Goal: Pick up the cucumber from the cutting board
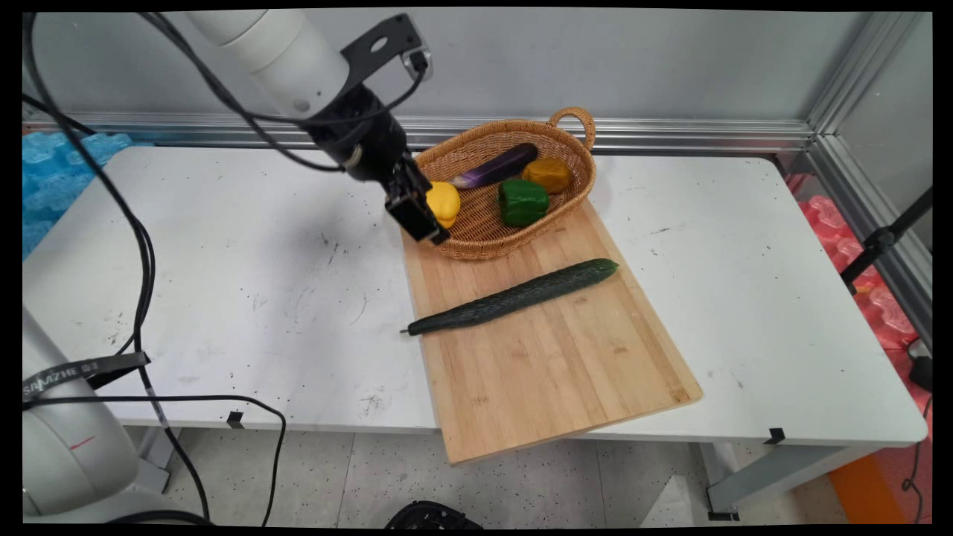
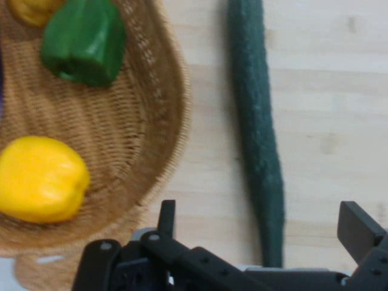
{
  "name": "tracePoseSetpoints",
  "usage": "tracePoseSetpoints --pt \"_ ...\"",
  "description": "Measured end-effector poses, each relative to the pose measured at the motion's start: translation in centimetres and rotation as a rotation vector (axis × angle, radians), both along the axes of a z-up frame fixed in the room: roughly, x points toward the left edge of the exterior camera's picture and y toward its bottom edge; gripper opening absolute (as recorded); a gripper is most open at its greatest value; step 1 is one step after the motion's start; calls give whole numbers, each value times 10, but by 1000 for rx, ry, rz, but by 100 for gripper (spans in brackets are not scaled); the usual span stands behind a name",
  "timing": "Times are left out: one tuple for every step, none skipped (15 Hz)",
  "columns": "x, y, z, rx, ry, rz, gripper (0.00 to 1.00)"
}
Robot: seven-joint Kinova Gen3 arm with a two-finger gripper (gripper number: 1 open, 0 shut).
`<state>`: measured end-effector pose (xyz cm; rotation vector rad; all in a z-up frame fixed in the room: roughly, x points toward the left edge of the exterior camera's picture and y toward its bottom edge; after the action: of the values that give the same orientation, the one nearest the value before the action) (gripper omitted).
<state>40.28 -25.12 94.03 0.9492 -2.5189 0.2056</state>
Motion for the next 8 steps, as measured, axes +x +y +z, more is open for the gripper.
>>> tracePoseSetpoints --pt "-2 4 0 4 2 5 100" --pt "-7 9 -2 10 5 12 100" --pt "-12 14 -4 15 9 21 100" --pt "-16 16 -5 17 11 25 100" --pt "-22 18 -8 19 14 34 100" --pt "-28 20 -12 21 16 41 100" --pt "-36 20 -16 20 17 49 100" --pt "-45 18 -21 18 17 59 100"
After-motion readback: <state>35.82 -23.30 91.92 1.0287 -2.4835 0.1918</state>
